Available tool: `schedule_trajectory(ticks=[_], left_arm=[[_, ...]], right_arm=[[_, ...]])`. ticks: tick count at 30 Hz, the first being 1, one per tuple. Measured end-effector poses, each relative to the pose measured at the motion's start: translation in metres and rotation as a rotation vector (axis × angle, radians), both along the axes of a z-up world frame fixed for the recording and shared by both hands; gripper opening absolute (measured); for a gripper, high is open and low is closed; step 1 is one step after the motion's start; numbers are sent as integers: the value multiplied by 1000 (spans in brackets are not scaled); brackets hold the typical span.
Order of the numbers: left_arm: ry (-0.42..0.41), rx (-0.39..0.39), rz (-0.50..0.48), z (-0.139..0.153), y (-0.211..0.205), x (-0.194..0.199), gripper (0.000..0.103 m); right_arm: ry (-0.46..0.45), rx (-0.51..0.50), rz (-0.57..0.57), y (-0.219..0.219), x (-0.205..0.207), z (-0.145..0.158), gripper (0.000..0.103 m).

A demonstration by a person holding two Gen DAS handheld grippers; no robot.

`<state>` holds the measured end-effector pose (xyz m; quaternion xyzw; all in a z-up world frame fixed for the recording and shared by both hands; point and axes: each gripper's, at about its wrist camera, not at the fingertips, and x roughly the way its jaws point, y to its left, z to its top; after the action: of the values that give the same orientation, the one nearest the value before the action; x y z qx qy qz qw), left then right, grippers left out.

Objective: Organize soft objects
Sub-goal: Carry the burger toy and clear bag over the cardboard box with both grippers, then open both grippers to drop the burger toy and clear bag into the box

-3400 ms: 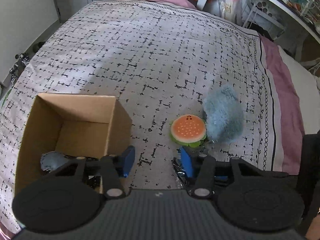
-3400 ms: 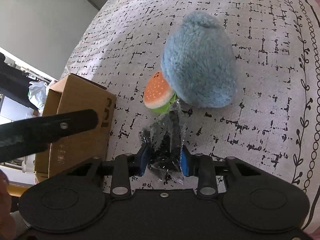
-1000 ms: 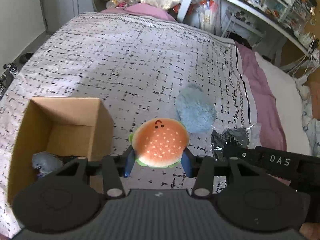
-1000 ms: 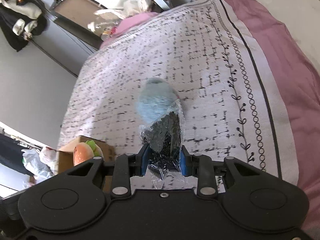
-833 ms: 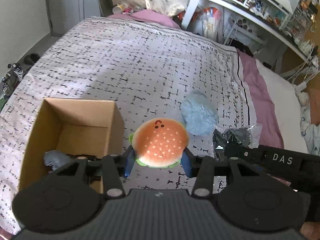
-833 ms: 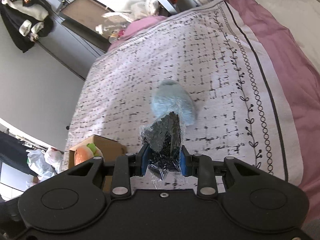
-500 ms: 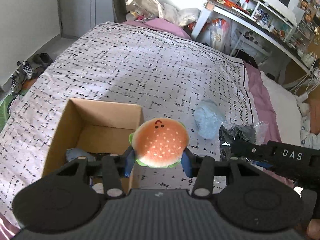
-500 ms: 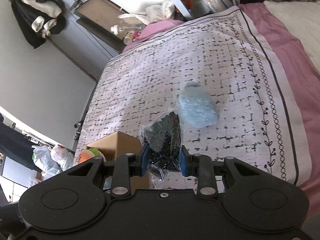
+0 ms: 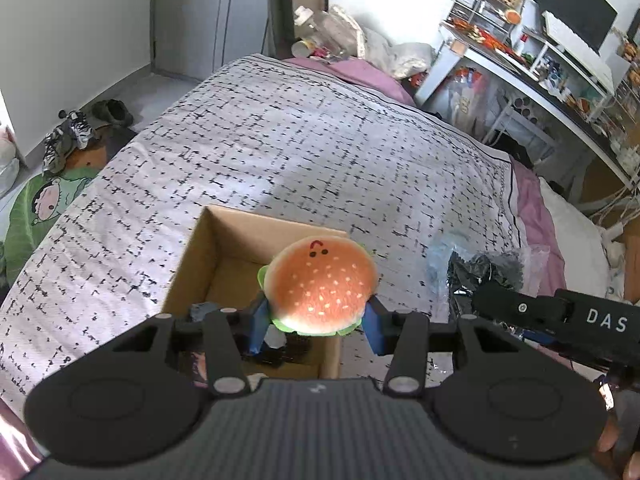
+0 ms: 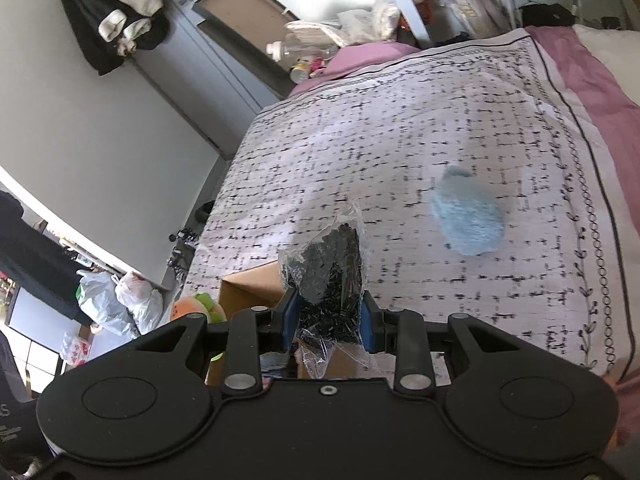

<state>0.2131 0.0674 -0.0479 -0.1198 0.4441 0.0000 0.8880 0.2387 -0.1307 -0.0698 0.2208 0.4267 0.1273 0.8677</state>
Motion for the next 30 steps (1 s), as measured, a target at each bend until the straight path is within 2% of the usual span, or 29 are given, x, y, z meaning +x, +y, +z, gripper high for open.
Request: schedule_trajectory(ticks=[9, 23, 26, 30], left_arm=[[8, -30, 33, -10, 32, 10, 47], [49, -78, 66, -37, 69, 42, 48], [52, -68, 56, -41, 70, 50, 52], [72, -72, 61, -45, 74, 57, 61]], right_arm=[[1, -21, 35, 35, 8, 2, 31], [53, -41, 66, 79, 34, -15, 31], [61, -41, 65, 83, 39, -17, 31], [76, -44, 71, 89, 45, -22, 31]])
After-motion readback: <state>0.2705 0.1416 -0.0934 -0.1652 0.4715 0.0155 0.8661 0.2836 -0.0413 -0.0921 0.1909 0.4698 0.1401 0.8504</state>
